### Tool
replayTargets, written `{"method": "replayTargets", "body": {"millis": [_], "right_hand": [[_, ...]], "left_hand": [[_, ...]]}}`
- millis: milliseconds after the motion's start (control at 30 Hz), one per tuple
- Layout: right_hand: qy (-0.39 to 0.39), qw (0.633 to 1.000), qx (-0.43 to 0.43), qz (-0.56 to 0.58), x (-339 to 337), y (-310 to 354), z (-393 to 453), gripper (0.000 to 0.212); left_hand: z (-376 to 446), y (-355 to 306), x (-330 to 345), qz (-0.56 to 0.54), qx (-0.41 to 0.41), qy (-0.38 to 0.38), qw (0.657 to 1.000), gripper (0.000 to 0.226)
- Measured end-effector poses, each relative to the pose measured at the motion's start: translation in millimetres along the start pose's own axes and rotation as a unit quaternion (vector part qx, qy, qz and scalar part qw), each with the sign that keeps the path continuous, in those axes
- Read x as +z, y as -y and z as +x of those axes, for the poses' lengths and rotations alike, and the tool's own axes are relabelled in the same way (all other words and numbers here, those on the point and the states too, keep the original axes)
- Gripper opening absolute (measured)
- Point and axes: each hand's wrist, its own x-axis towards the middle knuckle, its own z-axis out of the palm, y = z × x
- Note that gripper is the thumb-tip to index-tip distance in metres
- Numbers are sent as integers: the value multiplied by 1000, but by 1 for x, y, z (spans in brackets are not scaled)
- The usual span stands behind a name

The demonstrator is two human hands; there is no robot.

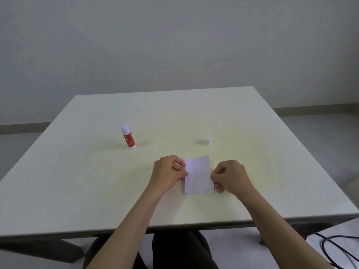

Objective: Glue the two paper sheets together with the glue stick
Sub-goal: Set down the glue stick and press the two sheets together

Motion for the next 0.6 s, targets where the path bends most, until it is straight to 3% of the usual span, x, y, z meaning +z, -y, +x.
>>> {"method": "replayTargets", "body": {"millis": [367,500,600], "right_hand": [[9,998,-15,-61,3,5,1,19],[13,998,-24,-62,3,4,4,15],[13,998,-32,-60,4,3,5,15]], "left_hand": [[0,1,10,165,124,-39,978,23],[4,8,4,241,218,38,945,33],[6,13,-1,271,230,140,924,50]]}}
